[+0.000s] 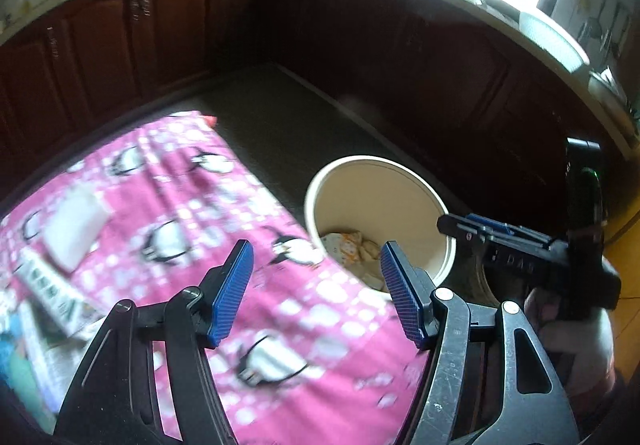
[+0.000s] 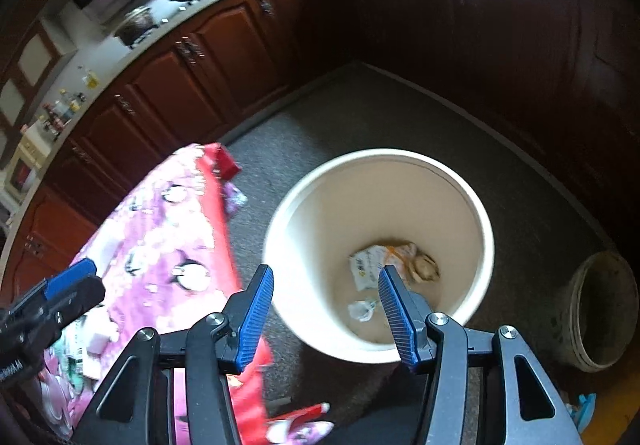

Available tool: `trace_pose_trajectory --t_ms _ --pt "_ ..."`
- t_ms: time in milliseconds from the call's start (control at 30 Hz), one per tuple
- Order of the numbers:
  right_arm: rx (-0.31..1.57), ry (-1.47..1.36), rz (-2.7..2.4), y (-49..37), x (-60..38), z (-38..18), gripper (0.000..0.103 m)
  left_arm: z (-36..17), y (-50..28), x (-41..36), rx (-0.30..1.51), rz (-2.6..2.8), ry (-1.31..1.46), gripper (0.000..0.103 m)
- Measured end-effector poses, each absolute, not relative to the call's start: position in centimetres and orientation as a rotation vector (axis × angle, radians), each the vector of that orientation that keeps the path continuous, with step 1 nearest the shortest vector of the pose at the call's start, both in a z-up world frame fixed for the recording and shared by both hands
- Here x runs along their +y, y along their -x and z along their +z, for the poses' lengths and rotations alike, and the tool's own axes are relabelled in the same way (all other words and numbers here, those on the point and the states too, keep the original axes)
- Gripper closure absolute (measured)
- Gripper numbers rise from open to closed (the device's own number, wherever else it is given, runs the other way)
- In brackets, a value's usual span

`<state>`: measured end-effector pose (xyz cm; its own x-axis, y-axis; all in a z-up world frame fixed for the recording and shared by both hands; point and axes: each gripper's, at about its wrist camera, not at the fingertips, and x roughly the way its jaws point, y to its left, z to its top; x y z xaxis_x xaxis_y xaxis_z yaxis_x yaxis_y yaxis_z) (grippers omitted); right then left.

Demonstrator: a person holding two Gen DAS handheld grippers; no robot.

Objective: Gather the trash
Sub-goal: 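Open both grippers to drop the bag and paper into the bucket, then move both open grippers back over the remaining trash on the sheet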

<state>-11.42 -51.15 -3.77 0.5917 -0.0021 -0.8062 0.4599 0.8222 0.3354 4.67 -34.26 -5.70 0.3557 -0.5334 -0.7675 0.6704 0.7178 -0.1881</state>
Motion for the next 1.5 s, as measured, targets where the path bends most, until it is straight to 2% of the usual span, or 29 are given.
trace_pose_trajectory --t_ms 600,1000,1267,1500 --pt "0.836 -0.449 -0.074 6.7 -40.9 1.8 0.043 -2.8 -5.3 -16.5 0.831 -0.441 -0.075 0.038" --pt "0.886 -0.388 0.123 4.2 -32.9 1.6 0.042 -4.1 -4.8 -5.9 0.857 -0.255 -0.018 0.038" --pt "0.934 -0.326 0.244 2.2 -27.2 0.5 0.042 -6.8 -4.7 -2.2 0.965 -0.293 0.058 0.038" --pt "0.975 -0.303 0.311 -1.1 -24.3 -1.5 0.042 -9.3 -4.7 -3.6 1.02 -0.328 0.05 0.038"
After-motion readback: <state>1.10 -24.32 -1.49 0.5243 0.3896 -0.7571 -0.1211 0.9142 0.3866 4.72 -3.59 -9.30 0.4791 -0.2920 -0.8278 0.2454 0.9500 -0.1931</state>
